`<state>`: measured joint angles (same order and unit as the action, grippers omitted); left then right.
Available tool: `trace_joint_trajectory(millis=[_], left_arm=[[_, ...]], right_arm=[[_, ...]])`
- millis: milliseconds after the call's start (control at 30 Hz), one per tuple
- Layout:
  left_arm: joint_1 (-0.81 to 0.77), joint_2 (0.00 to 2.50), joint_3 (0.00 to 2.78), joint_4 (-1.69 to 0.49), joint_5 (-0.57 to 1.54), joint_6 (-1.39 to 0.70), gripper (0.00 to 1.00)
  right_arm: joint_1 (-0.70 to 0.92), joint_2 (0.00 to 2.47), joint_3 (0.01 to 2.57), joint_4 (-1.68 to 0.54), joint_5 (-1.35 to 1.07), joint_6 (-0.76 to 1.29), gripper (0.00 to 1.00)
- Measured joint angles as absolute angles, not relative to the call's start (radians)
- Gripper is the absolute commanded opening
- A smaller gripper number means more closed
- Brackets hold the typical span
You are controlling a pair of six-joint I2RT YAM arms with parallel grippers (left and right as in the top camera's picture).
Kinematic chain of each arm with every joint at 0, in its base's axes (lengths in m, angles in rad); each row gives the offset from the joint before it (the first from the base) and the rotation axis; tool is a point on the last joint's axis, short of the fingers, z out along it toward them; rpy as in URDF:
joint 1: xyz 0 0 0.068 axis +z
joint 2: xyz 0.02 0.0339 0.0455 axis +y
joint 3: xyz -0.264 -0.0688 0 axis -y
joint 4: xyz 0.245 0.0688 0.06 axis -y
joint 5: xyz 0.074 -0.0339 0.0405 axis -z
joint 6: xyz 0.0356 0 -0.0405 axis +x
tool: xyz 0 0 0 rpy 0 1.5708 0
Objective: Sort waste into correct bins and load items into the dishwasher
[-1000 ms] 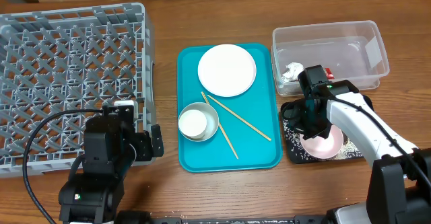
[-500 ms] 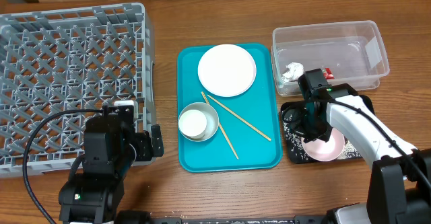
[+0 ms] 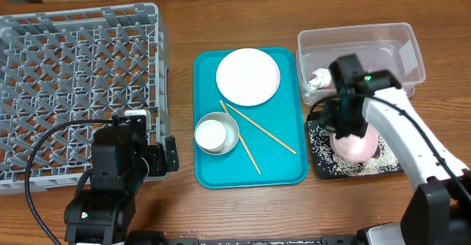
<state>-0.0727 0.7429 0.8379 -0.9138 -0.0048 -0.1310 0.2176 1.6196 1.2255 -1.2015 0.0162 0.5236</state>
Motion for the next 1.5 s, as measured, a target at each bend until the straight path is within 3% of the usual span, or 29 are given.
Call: trace_joint_trajectory(millis=[267, 533, 700, 1100, 1500], left_arm=[[-0.073, 0.743, 0.838, -0.914, -0.005, -0.131, 1.0], [-0.073, 0.743, 0.838, -0.914, -0.016, -0.131, 1.0], [-0.073, 0.743, 0.838, -0.914, -0.02, -0.131, 1.0], [-0.073, 0.743, 0.838, -0.914, -0.02, -0.131, 1.0], [-0.073, 0.743, 0.838, -0.914, -0.02, -0.131, 1.0]], right_arm=[[0.218, 1.616, 1.382, -1.282, 0.006, 0.517, 0.04], [0.221, 1.601, 1.388, -1.214, -0.366, 0.19, 0.04], [0.252, 1.6, 1.452, -1.147, -0.411, 0.08, 0.04], [0.454, 1.594, 1.499, -0.961, -0.418, -0.012, 0.04], [0.453, 1.594, 1.499, -0.958, -0.775, -0.083, 0.04]])
